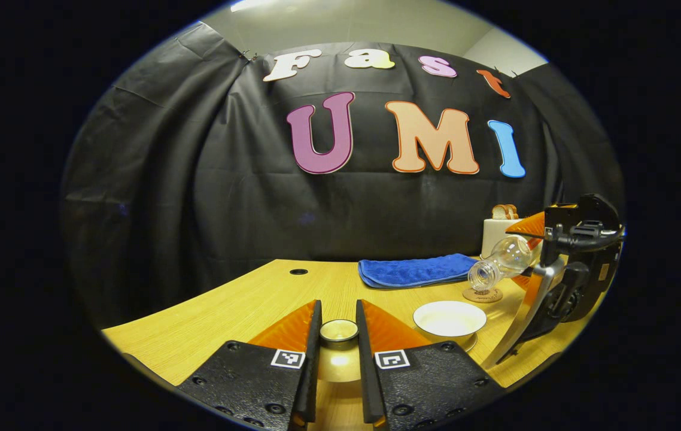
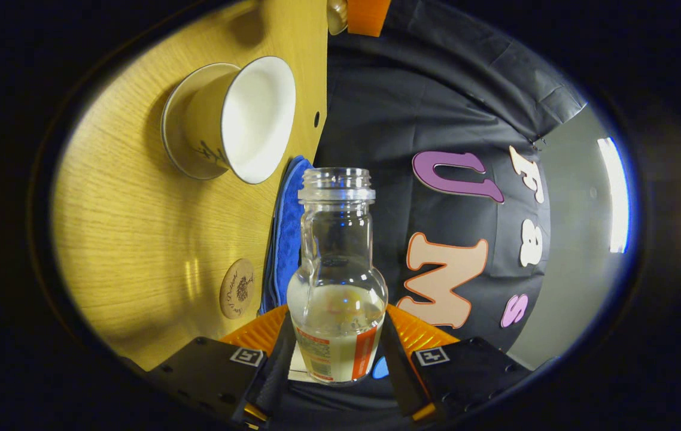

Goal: Open the teacup lid with one hand, grasp the water bottle and pour water into the teacup with the other hand; after pouring, place the water bottle on the coaster and then close the teacup lid.

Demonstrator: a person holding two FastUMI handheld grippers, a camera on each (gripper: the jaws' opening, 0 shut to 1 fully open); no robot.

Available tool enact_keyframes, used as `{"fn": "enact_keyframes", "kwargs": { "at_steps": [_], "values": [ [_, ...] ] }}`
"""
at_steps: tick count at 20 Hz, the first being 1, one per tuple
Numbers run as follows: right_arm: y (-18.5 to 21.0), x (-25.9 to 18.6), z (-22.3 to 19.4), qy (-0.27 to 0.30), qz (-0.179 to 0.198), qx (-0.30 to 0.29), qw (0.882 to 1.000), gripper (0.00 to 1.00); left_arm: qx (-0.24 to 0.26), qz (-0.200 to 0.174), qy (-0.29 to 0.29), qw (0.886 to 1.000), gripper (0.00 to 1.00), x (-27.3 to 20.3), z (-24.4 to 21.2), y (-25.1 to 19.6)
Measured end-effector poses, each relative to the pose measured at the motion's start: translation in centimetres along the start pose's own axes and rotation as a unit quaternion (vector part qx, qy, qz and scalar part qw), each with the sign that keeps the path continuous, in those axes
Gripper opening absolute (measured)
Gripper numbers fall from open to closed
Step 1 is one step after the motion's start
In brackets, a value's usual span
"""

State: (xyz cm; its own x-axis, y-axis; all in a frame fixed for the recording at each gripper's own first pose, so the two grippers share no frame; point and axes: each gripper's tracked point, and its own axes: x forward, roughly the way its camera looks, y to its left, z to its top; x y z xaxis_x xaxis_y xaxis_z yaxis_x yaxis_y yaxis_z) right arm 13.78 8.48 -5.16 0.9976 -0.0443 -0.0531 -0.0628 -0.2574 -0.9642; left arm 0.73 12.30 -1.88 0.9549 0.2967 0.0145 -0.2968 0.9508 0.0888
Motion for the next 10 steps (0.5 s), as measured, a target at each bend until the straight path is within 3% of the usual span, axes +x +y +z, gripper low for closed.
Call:
{"fn": "enact_keyframes", "kwargs": {
  "at_steps": [10],
  "values": [
    [-1.4,0.2,0.0,-0.010,-0.038,-0.040,0.998,0.75,0.001,0.000,0.000,1.000,0.28,0.0,0.1,0.1]
  ]
}}
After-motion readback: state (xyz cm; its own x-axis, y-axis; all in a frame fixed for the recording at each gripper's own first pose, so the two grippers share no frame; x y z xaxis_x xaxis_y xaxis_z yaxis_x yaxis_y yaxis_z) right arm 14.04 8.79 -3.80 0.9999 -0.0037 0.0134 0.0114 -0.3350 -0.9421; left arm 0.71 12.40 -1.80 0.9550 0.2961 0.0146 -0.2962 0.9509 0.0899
